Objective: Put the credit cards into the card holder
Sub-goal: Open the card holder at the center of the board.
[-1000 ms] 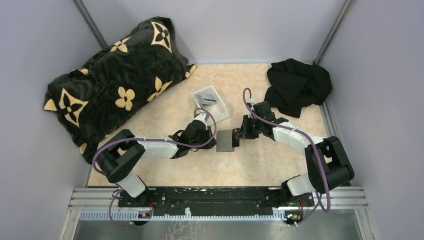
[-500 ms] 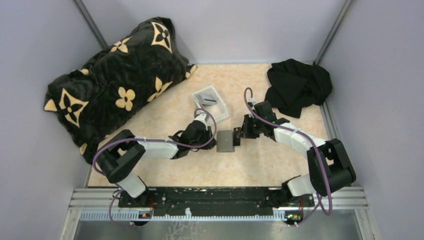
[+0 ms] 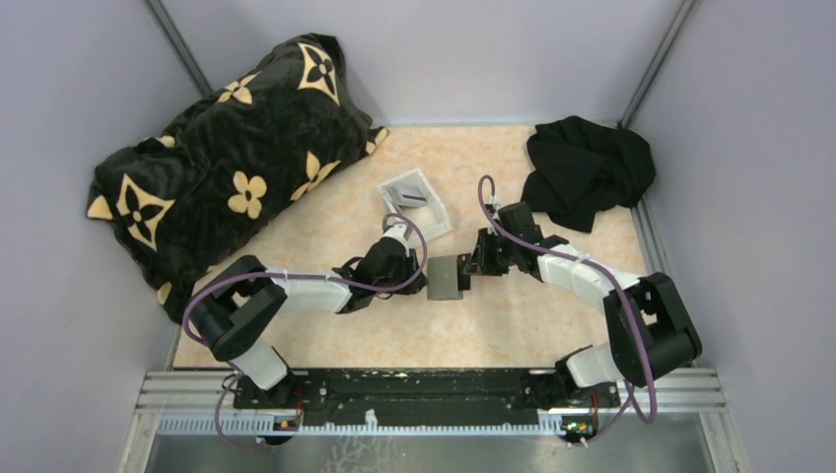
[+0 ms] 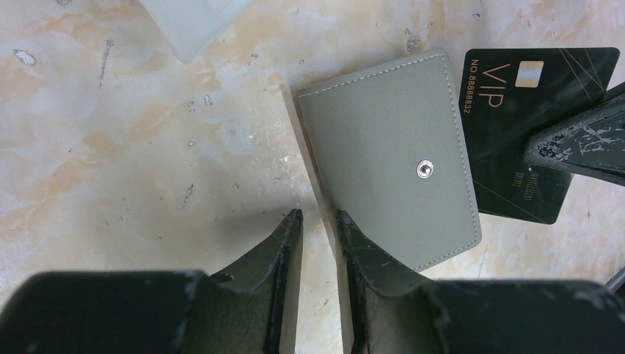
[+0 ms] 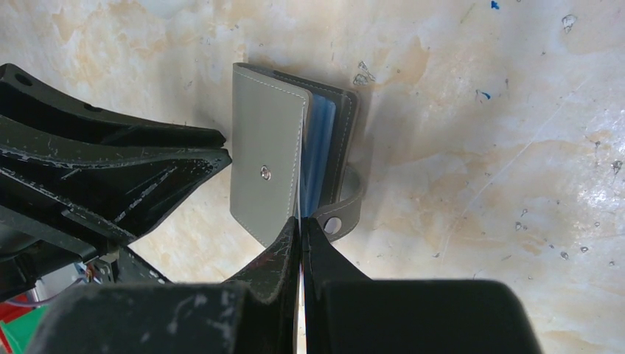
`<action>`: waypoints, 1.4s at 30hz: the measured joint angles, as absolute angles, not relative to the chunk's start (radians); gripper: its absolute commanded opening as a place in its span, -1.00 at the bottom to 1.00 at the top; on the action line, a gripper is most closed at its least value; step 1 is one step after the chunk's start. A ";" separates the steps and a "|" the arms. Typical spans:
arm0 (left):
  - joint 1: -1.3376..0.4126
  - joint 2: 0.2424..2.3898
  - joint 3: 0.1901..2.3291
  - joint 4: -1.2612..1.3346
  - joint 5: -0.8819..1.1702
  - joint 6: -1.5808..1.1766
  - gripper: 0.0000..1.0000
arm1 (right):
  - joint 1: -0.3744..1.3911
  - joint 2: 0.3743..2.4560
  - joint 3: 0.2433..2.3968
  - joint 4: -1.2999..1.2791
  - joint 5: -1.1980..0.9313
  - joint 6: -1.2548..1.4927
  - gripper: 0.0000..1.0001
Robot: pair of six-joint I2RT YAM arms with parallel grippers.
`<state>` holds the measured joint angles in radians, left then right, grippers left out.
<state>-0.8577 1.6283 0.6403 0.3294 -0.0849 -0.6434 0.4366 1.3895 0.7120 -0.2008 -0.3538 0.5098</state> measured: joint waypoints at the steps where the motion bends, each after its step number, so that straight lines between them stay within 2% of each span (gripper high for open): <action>1: -0.858 1.628 0.640 0.329 -0.085 -0.643 -0.40 | 0.437 1.391 0.712 -0.199 -0.354 0.510 -1.00; 19: -0.858 1.629 0.640 0.329 -0.084 -0.654 -0.41 | 0.441 1.417 0.693 -0.175 -0.331 0.500 -1.00; 42: -0.858 1.626 0.624 0.352 -0.079 -0.662 -0.43 | 0.449 1.409 0.639 -0.060 -0.410 0.570 -1.00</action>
<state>-0.8577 1.6257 0.6235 0.3515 -0.0788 -0.6617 0.4492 1.4090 0.6392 -0.0605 -0.4095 0.5697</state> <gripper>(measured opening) 0.284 0.008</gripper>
